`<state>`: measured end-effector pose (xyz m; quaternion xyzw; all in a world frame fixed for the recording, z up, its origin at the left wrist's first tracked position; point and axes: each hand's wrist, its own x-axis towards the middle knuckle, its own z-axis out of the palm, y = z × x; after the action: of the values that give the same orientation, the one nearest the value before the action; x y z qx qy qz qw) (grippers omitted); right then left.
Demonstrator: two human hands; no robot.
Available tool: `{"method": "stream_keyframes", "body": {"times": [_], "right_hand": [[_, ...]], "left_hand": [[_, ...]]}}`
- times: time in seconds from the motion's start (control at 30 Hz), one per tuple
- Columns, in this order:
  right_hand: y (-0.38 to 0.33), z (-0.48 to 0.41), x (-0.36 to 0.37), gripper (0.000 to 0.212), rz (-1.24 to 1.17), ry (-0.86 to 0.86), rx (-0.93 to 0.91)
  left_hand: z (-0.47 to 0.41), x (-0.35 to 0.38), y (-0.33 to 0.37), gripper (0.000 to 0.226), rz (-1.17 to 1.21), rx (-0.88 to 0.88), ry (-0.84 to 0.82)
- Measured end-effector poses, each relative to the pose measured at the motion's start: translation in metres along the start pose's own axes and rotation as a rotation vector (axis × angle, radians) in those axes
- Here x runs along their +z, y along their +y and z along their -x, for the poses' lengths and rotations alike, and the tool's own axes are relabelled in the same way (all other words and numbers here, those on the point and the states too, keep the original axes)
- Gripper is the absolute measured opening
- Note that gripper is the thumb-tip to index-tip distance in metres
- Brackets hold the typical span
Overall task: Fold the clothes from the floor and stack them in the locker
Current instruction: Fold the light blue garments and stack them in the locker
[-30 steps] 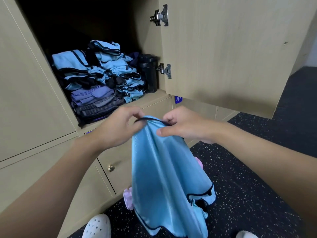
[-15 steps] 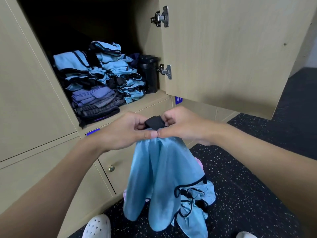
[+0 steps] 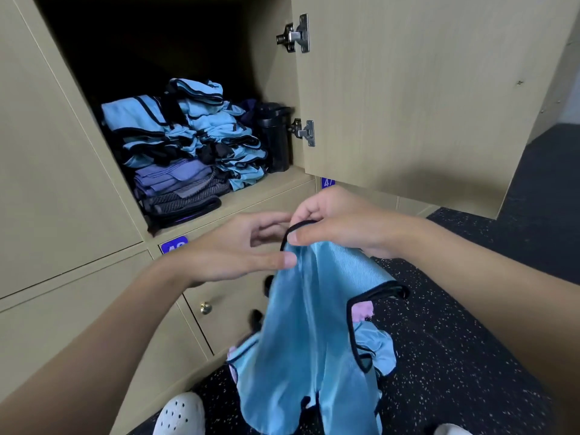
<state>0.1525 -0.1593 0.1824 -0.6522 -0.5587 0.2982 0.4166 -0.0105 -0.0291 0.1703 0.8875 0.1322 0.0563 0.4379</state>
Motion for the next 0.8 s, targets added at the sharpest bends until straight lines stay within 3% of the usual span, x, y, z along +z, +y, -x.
{"method": "stream_keyframes", "body": {"times": [0.1, 0.2, 0.37, 0.43, 0.57, 0.6, 0.7, 0.8], "right_hand": [[0.0, 0.001, 0.003, 0.005, 0.02, -0.011, -0.012], [-0.001, 0.002, -0.003, 0.005, 0.025, 0.01, 0.008], [0.005, 0.006, -0.023, 0.019, 0.048, 0.06, 0.075], [0.004, 0.008, -0.027, 0.017, 0.042, 0.095, 0.07], [-0.003, 0.008, -0.024, 0.009, 0.024, 0.115, 0.027], [-0.005, 0.008, -0.021, 0.005, 0.034, 0.11, 0.01], [-0.007, 0.008, -0.011, 0.012, 0.034, 0.075, -0.039], [-0.006, 0.008, -0.008, 0.026, -0.014, 0.104, -0.055]], "left_hand": [[-0.005, 0.008, -0.002, 0.045, 0.015, -0.005, -0.002], [-0.003, 0.002, 0.001, 0.021, 0.002, -0.006, 0.125], [0.009, -0.034, -0.008, 0.023, -0.224, -0.082, 0.37], [0.012, -0.038, -0.012, 0.022, -0.247, -0.126, 0.371], [0.011, -0.016, -0.002, 0.009, -0.093, -0.063, 0.164], [0.009, -0.008, 0.0, 0.017, -0.041, -0.047, 0.14], [0.003, 0.009, 0.008, 0.031, 0.121, 0.015, 0.165], [0.0, 0.016, 0.012, 0.018, 0.158, 0.059, 0.216]]}}
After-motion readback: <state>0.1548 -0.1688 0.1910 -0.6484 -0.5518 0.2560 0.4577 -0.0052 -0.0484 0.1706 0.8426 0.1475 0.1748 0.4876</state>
